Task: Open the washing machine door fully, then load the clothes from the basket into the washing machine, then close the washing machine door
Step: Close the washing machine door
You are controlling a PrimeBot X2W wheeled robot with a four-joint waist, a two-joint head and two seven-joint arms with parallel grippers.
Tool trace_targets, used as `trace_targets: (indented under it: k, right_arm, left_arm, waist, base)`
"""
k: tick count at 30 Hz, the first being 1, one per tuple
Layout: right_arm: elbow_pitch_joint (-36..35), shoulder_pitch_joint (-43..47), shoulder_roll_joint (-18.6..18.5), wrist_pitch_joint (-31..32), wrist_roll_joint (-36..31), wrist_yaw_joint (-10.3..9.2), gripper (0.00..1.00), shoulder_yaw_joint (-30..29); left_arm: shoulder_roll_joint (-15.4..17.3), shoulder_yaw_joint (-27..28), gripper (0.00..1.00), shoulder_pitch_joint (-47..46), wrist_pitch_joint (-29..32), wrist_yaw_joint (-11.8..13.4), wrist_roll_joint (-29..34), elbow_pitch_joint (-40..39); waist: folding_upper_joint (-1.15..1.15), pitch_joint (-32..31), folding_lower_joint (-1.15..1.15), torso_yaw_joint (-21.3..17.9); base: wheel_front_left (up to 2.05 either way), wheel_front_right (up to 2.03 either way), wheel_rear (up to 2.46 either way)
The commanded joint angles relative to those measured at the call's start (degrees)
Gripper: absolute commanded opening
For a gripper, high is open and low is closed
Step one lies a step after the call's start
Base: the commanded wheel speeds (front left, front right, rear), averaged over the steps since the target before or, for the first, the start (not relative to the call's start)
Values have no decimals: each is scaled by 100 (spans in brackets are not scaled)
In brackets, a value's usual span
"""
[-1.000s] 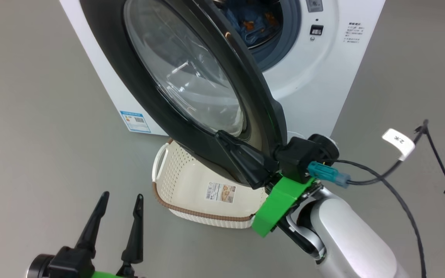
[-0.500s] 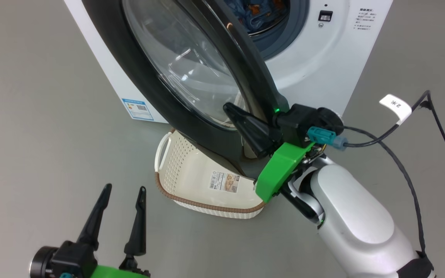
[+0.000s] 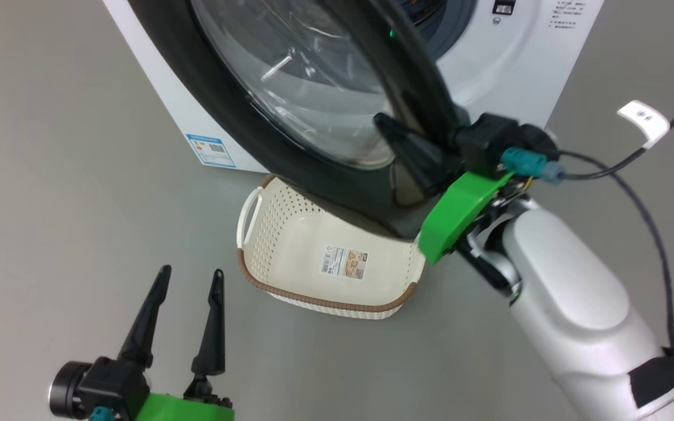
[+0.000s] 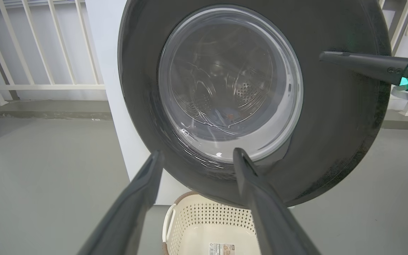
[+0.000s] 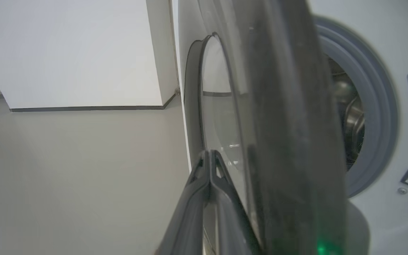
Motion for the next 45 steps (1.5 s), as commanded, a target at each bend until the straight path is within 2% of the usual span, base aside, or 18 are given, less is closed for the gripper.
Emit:
trace_targets:
  k: [1,7,13,21,35,45]
  right_arm:
    - [-85,-178,17,7,9,8,0,-66]
    - [273,-657,-240,48,-37,8,0,-359]
    - [851,-1296,-525,-8,-50,8,0,-393]
    - [1852,-2364,-850,-442,-46,8,0,-319]
    - [3079,-3495,-903,-1006,132,8,0,-137]
    - [3490,-3800,-875,-1161,338,8,0,99]
  left_arm:
    - [61,164,100,-224,-63,37,33,-116]
    - [21,100,100,-333,-108,-8,58,-89]
    - [-31,26,100,-484,-145,-91,96,-51]
    - [-192,-78,100,-759,-169,-218,124,61]
    - [-386,-16,100,-981,-171,-365,218,12]
    - [-442,53,100,-988,-172,-411,307,51]
  waist:
    - [0,47,0,6]
    - [0,224,0,53]
    - [0,443,0,202]
    - [0,855,0,399]
    - [0,1176,0,479]
    - [0,1203,0,479]
  base:
    - [0,0,0]
    - [0,0,0]
    - [0,0,0]
    - [0,0,0]
    - [0,0,0]
    - [0,0,0]
